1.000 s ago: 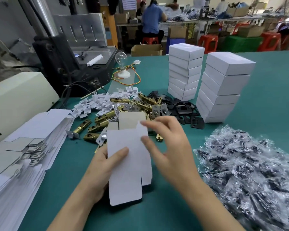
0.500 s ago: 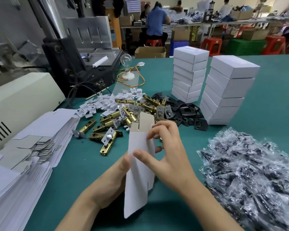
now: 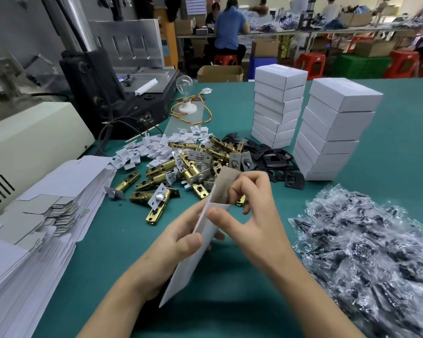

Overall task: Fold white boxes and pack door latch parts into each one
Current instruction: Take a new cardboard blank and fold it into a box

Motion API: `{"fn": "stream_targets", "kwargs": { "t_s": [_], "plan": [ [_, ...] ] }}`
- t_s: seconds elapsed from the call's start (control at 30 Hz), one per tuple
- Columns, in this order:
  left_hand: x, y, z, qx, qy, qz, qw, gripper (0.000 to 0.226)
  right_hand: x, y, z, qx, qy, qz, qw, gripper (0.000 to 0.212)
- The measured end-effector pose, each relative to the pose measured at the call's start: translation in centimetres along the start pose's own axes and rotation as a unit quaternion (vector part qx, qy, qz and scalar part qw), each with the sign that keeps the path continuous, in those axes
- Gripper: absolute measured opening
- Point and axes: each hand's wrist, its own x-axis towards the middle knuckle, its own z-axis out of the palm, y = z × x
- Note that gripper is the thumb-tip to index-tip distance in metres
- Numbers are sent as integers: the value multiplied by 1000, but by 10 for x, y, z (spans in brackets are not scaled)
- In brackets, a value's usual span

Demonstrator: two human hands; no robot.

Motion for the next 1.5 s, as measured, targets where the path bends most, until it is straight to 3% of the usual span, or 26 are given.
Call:
{"fn": "stream_targets", "kwargs": {
  "t_s": [0.2, 0.37, 0.47, 0.7, 0.97, 1.13, 1.23, 1.5],
  "plan": [
    [-3, -8, -7, -79, 44, -51, 995, 78, 1, 9, -1, -5, 18, 27, 999, 48],
    [2, -12, -6, -126, 137, -79, 979, 48, 2, 17, 4, 143, 1, 176, 974, 43],
    [4, -14, -5, -124, 173, -68, 975, 28, 1, 19, 6, 184, -52, 208, 959, 23],
    [8, -21, -9, -28, 214, -21, 976, 31, -1, 21, 6, 163, -12, 213, 963, 14],
    [10, -29, -12, -76, 192, -30, 978, 26, -1, 26, 7, 177, 11, 210, 962, 14],
    [14, -29, -8, -55, 259, 20, 964, 47, 2, 24, 10, 189, 0, 156, 969, 40],
    [13, -28, -9, -9, 289, 85, 954, 60, 1, 27, 9, 163, 4, 140, 977, 43],
    [9, -27, -12, 15, 256, 107, 961, 53, 0, 22, 7, 102, -29, 93, 990, 41]
  ]
}}
